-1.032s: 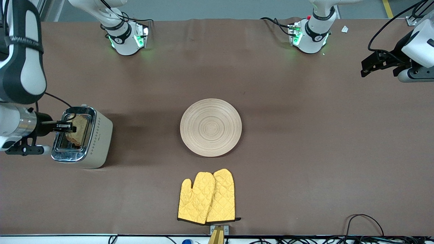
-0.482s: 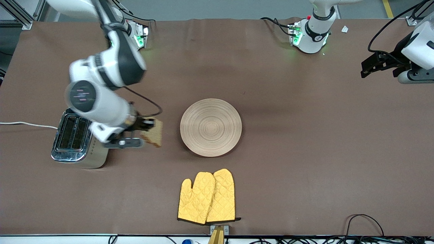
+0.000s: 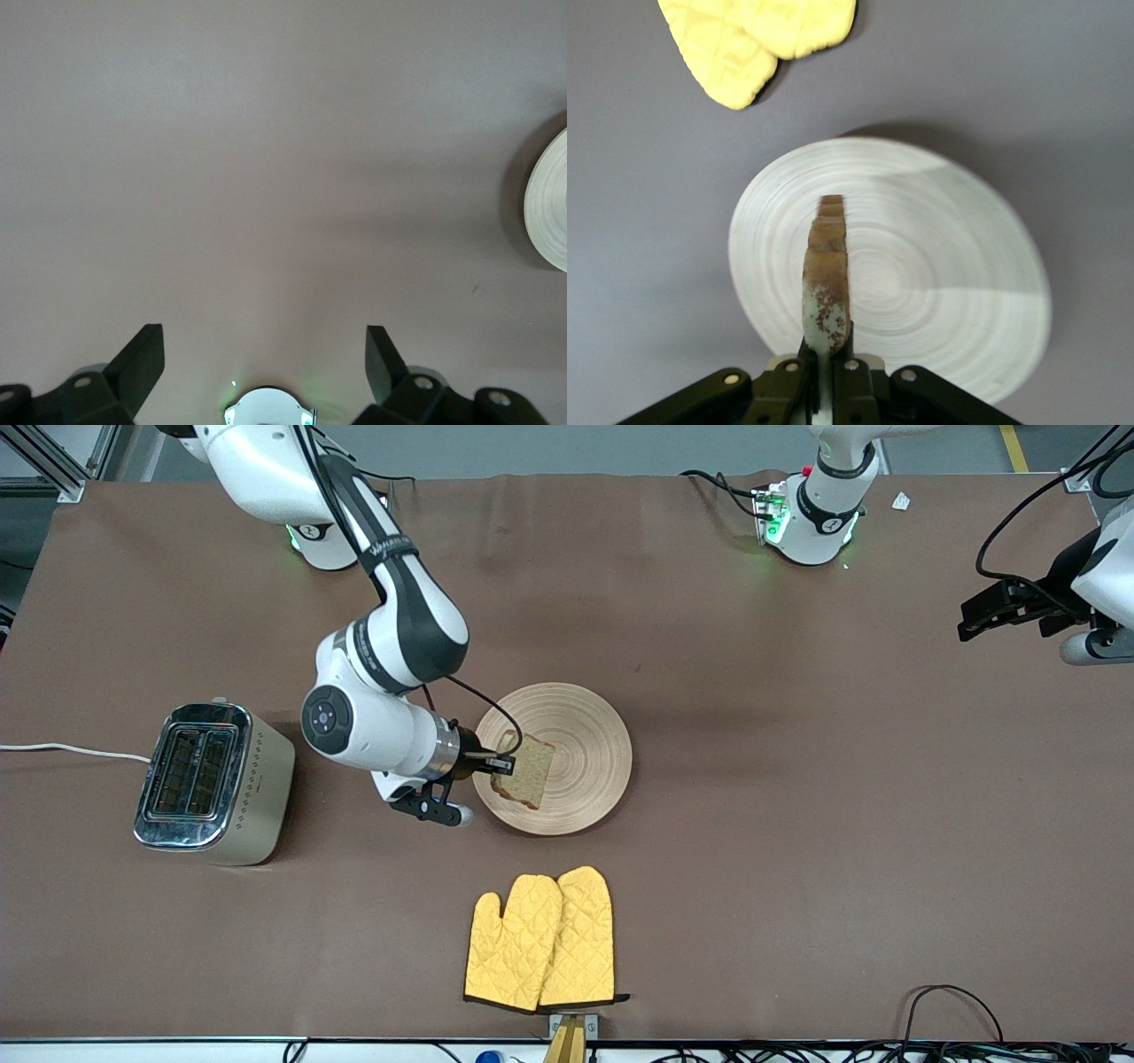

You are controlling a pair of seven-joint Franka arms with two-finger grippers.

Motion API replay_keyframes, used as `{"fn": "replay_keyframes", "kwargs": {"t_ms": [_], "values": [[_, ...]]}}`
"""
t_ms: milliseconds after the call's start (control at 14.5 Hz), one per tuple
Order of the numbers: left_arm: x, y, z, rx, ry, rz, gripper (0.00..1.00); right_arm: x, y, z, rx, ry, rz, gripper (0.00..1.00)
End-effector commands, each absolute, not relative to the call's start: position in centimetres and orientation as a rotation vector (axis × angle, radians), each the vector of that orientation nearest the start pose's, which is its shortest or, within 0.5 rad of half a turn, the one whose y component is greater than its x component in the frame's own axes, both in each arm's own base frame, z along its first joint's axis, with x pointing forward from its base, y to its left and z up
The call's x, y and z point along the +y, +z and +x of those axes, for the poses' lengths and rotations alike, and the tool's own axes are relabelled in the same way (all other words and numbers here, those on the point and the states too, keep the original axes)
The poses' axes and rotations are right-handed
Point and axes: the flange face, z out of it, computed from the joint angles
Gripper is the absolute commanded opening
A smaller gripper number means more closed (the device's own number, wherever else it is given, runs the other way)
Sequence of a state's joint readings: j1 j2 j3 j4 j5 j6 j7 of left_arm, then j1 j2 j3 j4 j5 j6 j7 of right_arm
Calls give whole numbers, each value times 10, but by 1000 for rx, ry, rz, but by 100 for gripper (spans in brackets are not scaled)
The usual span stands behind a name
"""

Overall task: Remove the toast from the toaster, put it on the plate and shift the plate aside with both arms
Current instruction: 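Carry the toast with the right gripper onto the wooden plate, then release the toast and withdraw the right gripper while the left gripper approaches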

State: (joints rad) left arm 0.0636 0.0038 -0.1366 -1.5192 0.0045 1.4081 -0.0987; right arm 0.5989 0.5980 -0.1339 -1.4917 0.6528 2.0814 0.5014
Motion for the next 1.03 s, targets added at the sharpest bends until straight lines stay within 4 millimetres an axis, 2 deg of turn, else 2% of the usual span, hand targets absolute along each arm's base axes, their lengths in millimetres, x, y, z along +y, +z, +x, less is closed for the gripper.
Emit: {"fn": "replay_keyframes", "kwargs": {"t_ms": [0,69,275,344,482,688,963], "values": [[-41,636,540,-25,190,-3135,100,390,297,605,542,317,-2531,11],[-41,637,541,-25,183,-3135,100,397,290,600,537,305,-2522,24],[-40,637,541,-28,181,-3136,100,387,278,596,525,327,-2554,100],[-40,636,542,-27,183,-3137,100,383,282,597,511,333,-2571,100],[-42,636,542,-25,176,-3138,100,357,301,604,442,367,-2674,100],[-41,639,543,-25,167,-3138,100,319,343,614,382,347,-2811,100],[-41,638,544,-25,169,-3138,100,258,403,632,448,224,-2849,100]]}}
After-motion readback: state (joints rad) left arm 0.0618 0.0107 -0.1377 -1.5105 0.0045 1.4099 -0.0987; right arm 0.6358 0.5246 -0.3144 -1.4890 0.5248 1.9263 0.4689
